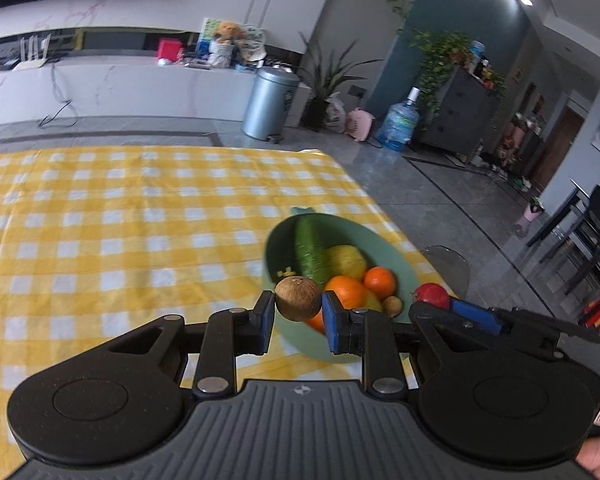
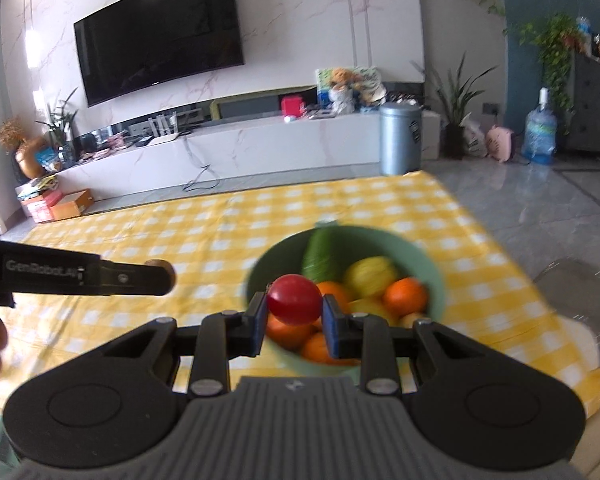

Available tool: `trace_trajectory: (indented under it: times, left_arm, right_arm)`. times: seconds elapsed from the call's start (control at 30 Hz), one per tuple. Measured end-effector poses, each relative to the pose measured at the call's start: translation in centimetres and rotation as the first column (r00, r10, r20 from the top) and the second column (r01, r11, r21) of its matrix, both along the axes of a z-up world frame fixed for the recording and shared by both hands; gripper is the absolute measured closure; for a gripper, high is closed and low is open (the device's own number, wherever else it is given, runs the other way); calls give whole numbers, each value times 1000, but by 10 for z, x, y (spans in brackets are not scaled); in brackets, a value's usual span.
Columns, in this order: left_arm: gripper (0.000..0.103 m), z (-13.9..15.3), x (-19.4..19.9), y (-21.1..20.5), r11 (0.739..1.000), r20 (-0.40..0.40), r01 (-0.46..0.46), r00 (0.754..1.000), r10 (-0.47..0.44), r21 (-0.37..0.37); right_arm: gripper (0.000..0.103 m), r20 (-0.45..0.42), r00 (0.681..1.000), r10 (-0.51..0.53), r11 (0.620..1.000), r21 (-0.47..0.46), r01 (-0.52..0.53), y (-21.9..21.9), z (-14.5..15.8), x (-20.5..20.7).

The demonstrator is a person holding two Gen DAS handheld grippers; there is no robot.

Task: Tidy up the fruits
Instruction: 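Carry the kiwi and tomato into the green colander and open both tools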

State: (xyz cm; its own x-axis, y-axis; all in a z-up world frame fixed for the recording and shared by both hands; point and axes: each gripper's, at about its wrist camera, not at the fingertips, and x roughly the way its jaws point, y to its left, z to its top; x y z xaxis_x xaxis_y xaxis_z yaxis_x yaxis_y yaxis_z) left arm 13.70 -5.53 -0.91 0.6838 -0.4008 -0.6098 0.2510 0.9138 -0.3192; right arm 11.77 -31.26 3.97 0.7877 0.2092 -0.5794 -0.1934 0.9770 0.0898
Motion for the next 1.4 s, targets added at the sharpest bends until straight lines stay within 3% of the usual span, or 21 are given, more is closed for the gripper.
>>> trace_trajectory:
  times: [0.17, 0.4, 0.83, 1.07, 1.17, 1.4]
  left_arm:
    - [75, -5, 17, -30, 996, 7, 81, 997, -81, 29]
    - [75, -29, 43, -61, 988, -67, 142, 988, -138, 60]
    - [75, -59, 55, -81, 957, -186, 260, 954, -234, 129]
    - [74, -59, 56, -84, 952, -185, 274, 951, -247, 139]
    - [74, -58, 53, -88, 939, -172, 292, 950, -262, 183]
    - [66, -61, 47, -88, 935, -158, 290, 952, -262, 202]
  right_arm:
    - [77, 0, 1000, -24, 999, -37, 24, -33, 2, 7]
    - [77, -52, 999, -12, 998, -63, 9, -51, -12, 26]
    - [77, -234, 962, 141, 983, -86, -164, -46, -49, 75]
    - [77, -304, 932, 199, 963, -115, -243, -40, -53, 86]
    - [77, -321, 925, 204, 957, -132, -257, -37, -53, 87]
    - [77, -336, 917, 214, 948, -154, -278, -32, -53, 89]
